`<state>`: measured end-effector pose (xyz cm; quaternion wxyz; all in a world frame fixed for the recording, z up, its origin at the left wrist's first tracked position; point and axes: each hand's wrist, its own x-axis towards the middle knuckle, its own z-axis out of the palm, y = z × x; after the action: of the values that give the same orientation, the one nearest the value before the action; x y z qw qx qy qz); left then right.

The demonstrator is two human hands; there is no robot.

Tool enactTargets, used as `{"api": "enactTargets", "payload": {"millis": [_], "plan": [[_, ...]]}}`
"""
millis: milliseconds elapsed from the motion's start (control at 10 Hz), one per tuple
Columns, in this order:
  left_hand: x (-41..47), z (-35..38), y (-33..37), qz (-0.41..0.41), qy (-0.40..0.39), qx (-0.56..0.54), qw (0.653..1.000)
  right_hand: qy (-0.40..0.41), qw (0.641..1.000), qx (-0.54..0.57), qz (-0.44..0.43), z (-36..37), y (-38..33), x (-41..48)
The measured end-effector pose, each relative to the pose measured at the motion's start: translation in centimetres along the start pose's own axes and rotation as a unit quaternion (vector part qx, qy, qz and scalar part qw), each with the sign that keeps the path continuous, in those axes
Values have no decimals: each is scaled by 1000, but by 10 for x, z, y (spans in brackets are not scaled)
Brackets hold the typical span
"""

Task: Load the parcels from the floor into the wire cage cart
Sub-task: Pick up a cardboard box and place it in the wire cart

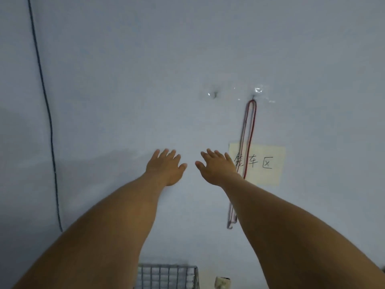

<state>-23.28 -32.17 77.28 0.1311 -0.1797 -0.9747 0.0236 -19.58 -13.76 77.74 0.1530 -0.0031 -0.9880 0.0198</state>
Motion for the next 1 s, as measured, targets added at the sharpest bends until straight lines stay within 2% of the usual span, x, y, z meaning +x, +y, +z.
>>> {"api": "enactTargets", "payload": {"millis": [100,300,600,800,1000], "plan": [[14,-50,57,46,37,-8,998,44,998,-17,47,-57,48,-22],[21,-101,187,156,76,-60,983,73,982,-45,171,-124,156,-103],[-14,-133,398,271,62,-93,956,65,939,-82,327,-178,325,-264],[-37,-152,525,282,65,-111,951,69,931,-107,343,-208,429,-335],[-38,-153,605,269,59,-117,954,65,931,-98,347,-221,512,-369]]}}
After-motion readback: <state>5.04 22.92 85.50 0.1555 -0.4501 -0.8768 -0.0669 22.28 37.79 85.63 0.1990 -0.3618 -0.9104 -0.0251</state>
